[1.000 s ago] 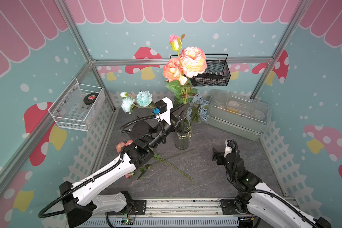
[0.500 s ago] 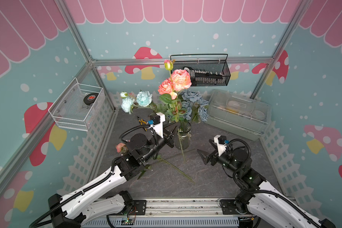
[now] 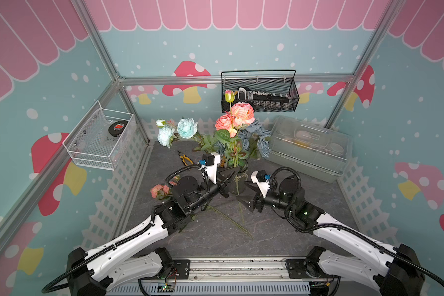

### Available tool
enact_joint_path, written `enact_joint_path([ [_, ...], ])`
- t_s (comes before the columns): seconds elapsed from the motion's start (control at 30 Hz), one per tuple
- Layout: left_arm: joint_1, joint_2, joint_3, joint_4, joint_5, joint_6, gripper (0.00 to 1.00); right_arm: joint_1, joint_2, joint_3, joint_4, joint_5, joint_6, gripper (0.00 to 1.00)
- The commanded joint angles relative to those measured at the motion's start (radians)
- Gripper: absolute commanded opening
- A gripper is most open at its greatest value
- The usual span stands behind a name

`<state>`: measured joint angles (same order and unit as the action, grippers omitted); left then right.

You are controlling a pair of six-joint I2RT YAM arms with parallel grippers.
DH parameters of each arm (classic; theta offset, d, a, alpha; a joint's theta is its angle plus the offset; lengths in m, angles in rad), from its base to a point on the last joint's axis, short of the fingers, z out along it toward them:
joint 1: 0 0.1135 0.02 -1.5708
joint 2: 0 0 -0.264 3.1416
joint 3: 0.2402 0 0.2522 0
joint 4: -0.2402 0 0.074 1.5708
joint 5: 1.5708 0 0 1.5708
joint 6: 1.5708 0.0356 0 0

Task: Pick out pink flowers from the vase
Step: Place the flower at the center of the board.

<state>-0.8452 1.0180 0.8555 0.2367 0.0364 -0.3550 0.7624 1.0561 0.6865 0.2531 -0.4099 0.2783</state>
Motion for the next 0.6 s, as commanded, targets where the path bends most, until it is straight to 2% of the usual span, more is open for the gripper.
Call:
enact_joint_path([
  [0.0, 0.007, -0.006, -0.009, 0.044, 0.026, -0.023, 0.00, 0.029, 0.016, 0.044, 0.031, -0.006, -0.023, 0.70],
  [0.1, 0.012, -0.025, -0.020, 0.037, 0.022, -0.022, 0.00, 0.032, -0.001, 0.049, -0.008, 0.051, -0.050, 0.73],
  [0.27, 0.019, -0.049, -0.050, 0.067, 0.023, -0.032, 0.00, 0.033, 0.045, 0.078, -0.017, -0.017, -0.025, 0.66],
  [0.33, 0.024, -0.040, -0.061, 0.092, 0.022, -0.046, 0.00, 0.035, 0.071, 0.083, -0.002, -0.035, -0.010, 0.53],
  [0.43, 0.028, -0.026, -0.062, 0.103, 0.030, -0.060, 0.00, 0.040, 0.081, 0.085, 0.004, -0.026, -0.009, 0.27],
  [0.57, 0.031, -0.026, -0.070, 0.105, 0.021, -0.057, 0.00, 0.040, 0.070, 0.083, -0.014, -0.003, -0.019, 0.06],
])
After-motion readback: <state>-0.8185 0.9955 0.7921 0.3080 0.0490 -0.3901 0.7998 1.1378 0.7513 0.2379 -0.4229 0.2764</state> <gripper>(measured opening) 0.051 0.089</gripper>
